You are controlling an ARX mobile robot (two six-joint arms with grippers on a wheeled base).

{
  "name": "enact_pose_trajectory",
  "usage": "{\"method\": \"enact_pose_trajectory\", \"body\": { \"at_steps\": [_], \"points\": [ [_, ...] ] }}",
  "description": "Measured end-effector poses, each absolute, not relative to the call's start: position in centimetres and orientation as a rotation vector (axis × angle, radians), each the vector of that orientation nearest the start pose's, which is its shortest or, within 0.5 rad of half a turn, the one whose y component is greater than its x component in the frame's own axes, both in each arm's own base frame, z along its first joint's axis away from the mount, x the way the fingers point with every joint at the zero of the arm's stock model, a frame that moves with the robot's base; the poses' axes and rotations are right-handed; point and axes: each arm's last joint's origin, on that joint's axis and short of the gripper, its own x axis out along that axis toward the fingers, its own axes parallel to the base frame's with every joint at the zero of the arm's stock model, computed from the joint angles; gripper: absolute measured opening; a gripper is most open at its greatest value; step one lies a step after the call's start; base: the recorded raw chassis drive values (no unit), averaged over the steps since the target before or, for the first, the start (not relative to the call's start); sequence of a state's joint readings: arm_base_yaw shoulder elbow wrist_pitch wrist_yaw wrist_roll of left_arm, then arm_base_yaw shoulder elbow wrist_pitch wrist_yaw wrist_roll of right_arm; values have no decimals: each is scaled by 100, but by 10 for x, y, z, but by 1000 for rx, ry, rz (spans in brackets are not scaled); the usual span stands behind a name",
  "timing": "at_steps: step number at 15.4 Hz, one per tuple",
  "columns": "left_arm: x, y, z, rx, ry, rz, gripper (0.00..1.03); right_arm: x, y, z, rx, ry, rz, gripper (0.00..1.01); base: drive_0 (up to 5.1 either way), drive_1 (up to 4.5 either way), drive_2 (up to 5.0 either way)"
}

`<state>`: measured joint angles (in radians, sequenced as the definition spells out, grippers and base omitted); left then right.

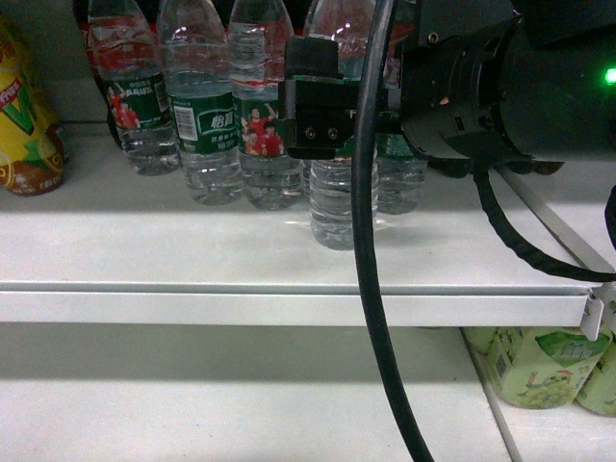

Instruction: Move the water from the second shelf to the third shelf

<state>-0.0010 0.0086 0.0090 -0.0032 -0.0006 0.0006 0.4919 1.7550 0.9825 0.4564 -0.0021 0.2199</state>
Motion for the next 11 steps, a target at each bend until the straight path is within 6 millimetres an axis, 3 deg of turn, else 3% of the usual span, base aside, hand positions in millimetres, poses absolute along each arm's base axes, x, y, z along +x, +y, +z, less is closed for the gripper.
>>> {"method": "enact_pose_trajectory", "body": {
  "at_steps": [11],
  "points": [
    [98, 0, 166, 1, 3, -1, 98, 353, 190, 184, 98, 389, 366, 98, 0, 0, 0]
  ]
}}
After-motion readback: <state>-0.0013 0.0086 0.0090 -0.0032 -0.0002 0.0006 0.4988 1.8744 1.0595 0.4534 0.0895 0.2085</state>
